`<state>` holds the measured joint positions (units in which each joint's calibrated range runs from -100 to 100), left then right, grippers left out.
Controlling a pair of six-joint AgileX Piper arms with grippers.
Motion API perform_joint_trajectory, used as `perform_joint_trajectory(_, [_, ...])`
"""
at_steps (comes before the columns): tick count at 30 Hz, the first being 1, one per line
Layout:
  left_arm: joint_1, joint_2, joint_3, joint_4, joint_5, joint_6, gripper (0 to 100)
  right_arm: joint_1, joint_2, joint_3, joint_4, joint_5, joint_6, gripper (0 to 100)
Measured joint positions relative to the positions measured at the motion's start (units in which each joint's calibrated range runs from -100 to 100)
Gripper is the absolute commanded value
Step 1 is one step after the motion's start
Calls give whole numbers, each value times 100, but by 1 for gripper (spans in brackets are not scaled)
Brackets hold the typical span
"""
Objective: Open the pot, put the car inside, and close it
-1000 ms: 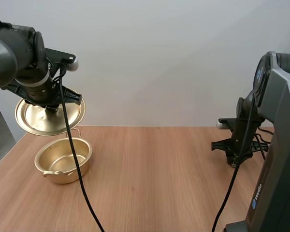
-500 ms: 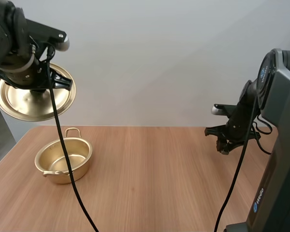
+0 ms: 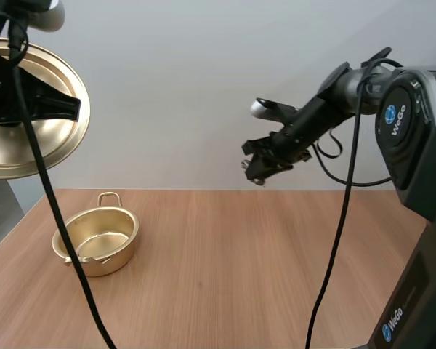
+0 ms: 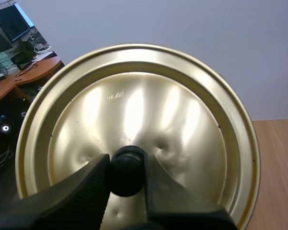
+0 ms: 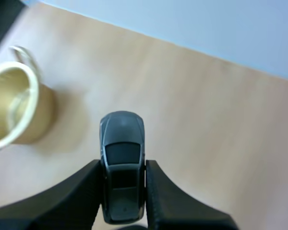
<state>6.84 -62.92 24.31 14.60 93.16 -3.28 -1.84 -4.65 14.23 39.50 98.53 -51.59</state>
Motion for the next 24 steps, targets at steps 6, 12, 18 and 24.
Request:
perform_joint_trajectory(6, [0,-243,0,289,542,0,0,689,-59,0,239,-709,16,0])
perform_joint_trajectory(12, [0,-327,0,704,604,-183,0,1380,-42,0,-549,-1567,246,0])
perform_joint_trajectory(18, [0,-327,0,729,677,-289,0,1929,217,13,-1110,-1845,331,0])
perform_joint_trajectory(24, [0,-327,0,729,677,-299,0,2065,471,13,-1109,-2207,331,0])
